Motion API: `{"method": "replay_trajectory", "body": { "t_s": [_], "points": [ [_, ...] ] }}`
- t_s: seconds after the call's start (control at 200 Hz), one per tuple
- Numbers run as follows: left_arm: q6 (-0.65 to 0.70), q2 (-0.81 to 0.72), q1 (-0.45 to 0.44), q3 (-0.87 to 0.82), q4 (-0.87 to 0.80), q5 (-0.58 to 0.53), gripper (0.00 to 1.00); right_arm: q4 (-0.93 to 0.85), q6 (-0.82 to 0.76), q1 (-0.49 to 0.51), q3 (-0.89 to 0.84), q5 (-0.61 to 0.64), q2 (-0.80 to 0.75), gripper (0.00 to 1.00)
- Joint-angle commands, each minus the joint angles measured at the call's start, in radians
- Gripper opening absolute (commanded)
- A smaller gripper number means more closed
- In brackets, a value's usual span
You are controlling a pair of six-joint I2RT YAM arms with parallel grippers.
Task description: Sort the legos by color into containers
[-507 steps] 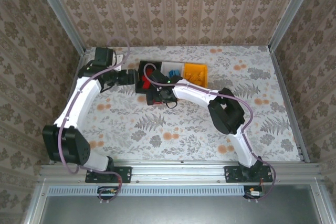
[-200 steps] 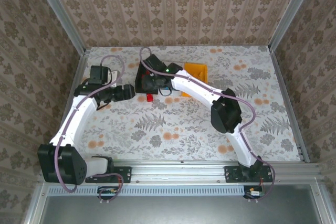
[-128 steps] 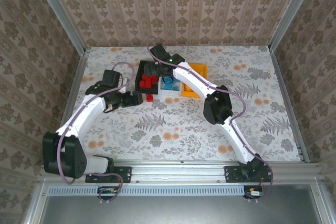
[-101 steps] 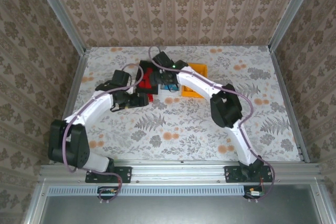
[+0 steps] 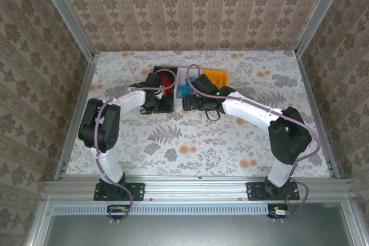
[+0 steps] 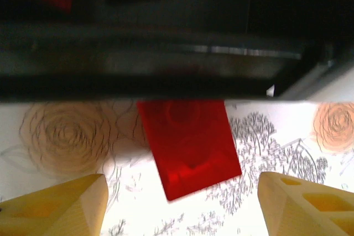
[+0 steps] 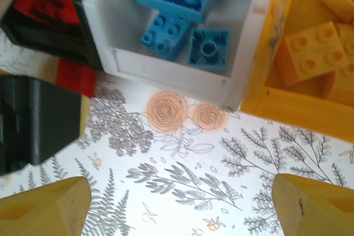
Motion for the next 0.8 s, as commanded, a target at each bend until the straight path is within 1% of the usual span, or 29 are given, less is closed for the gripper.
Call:
{"method": "replay_trajectory", "body": {
  "t_s": [0.0, 0.155, 0.195, 0.235, 0.27, 0.295, 0.395, 0.525, 0.795],
  "points": [
    [-0.002, 0.042, -0.007, 0.050, 0.011, -0.040, 0.69, 0.030, 0.017, -0.005, -0.031, -0.011, -0.035, 0.86],
    [0.014, 0.079, -0.013, 0.090, -0.003, -0.068, 0.64, 0.033, 0.018, -0.007, -0.043, -0.022, -0.033, 0.86],
    [0.019, 0.083, -0.012, 0.094, -0.006, -0.074, 0.59, 0.035, 0.021, -0.007, -0.045, -0.025, -0.030, 0.86],
    [0.022, 0.083, -0.012, 0.096, -0.006, -0.077, 0.52, 0.039, 0.023, -0.007, -0.046, -0.030, -0.028, 0.86],
    [0.025, 0.081, -0.013, 0.095, -0.007, -0.077, 0.43, 0.041, 0.026, -0.006, -0.046, -0.033, -0.023, 0.86],
    [0.026, 0.080, -0.011, 0.094, -0.008, -0.077, 0.41, 0.042, 0.028, -0.005, -0.047, -0.035, -0.021, 0.86],
    [0.027, 0.065, -0.011, 0.080, -0.015, -0.074, 0.39, 0.036, 0.028, -0.005, -0.041, -0.037, -0.013, 0.86],
    [0.021, 0.013, -0.012, 0.029, -0.013, -0.055, 0.35, 0.027, 0.025, -0.005, -0.037, -0.030, -0.020, 0.86],
    [-0.024, -0.174, 0.000, -0.096, -0.036, 0.034, 0.35, 0.012, 0.025, -0.007, -0.068, 0.001, -0.057, 0.86]
  ]
}}
